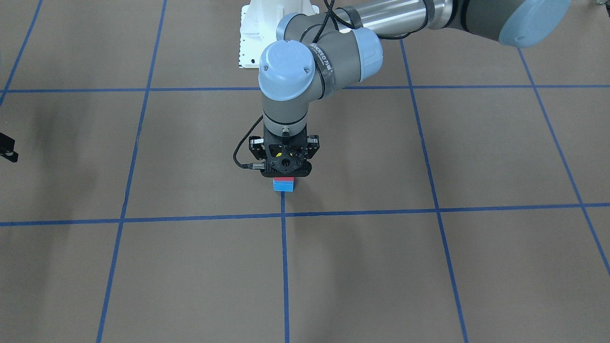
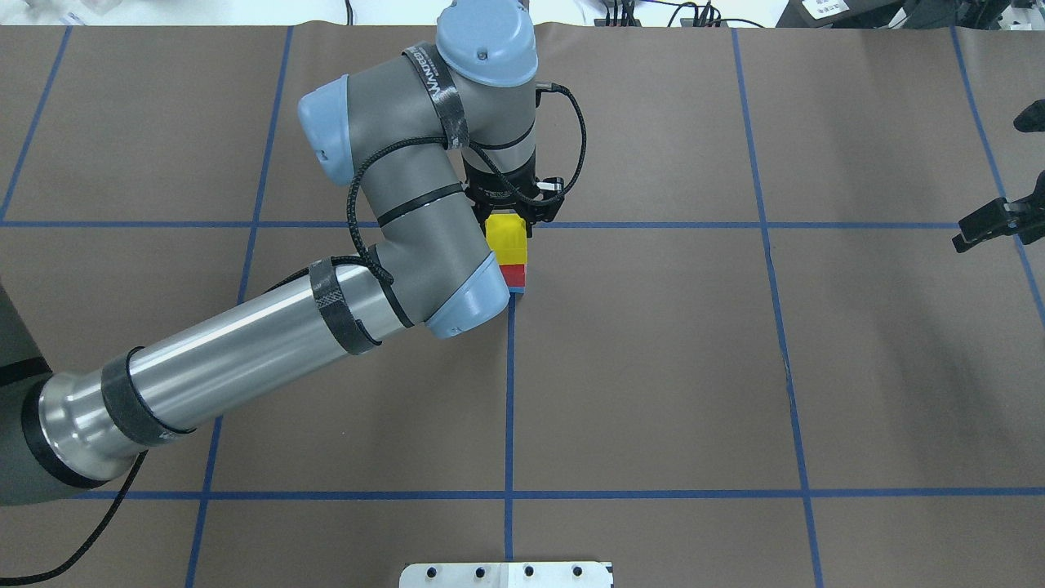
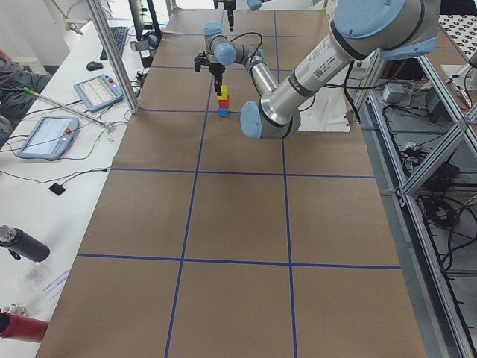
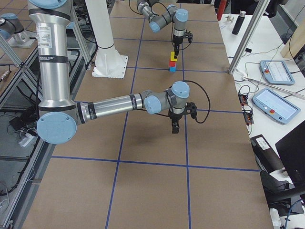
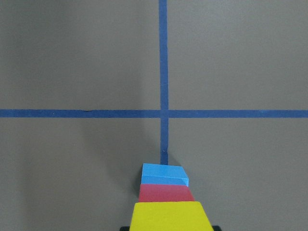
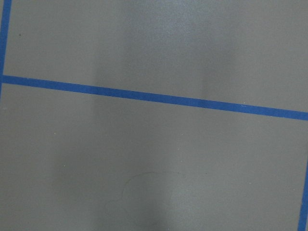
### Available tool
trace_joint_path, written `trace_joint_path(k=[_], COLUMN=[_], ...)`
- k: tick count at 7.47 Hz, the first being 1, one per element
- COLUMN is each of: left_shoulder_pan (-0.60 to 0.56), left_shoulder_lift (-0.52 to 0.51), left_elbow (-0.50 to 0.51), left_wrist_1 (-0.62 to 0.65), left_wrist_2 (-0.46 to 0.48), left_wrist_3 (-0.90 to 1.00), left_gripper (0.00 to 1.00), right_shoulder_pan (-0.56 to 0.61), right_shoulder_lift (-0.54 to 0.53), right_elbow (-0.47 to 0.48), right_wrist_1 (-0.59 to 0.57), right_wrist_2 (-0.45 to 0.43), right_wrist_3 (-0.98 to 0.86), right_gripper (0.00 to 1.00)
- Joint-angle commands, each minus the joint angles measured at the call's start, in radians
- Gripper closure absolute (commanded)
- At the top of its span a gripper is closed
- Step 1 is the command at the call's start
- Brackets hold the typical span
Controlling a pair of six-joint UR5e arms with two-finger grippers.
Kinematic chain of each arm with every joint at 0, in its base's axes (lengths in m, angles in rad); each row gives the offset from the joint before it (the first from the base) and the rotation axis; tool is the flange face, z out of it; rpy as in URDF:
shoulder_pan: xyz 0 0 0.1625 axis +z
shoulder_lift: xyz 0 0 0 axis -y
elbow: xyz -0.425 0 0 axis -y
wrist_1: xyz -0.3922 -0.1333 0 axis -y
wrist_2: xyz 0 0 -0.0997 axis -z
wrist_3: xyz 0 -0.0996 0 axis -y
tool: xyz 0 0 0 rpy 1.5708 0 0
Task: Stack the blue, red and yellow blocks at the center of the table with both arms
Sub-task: 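Lower the yellow cube onto the red cube and open the left gripper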
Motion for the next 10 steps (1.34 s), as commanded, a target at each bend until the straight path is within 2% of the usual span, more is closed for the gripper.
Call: trace_joint_path(k=[1,2,3,7,8,9,10], left_shoulder_pan=[0.0,0.0,0.006,0.005,-0.001,-0.008,-0.012], left_shoulder_lift=[0.004,0.004,0.006,0.007,0.009,0.067,0.19], left_elbow=[0.0,0.0,-0.001,-0.01,-0.042,-0.152,-0.355], left_wrist_1=[-0.001,-0.001,-0.001,-0.01,0.002,0.048,0.138], left_wrist_2=[0.0,0.0,0.0,0.0,-0.005,-0.008,-0.011], left_wrist_3=[0.007,0.008,0.007,0.007,0.011,0.011,0.052], left_gripper=[0.6,0.47,0.0,0.0,0.0,0.0,0.0], right_shoulder_pan=[0.0,0.0,0.0,-0.002,-0.002,-0.002,0.0], right_shoulder_lift=[0.004,0.007,0.008,0.013,0.017,0.017,0.017], right_elbow=[-0.003,-0.006,-0.008,-0.022,-0.026,-0.028,-0.026], right_wrist_1=[0.0,0.0,0.0,0.0,0.0,0.0,0.0], right_wrist_2=[0.0,0.0,0.0,0.0,0.0,0.0,-0.002], right_wrist_3=[0.0,0.0,0.0,0.0,0.0,0.0,0.0], right_gripper=[0.0,0.0,0.0,0.0,0.0,0.0,0.0])
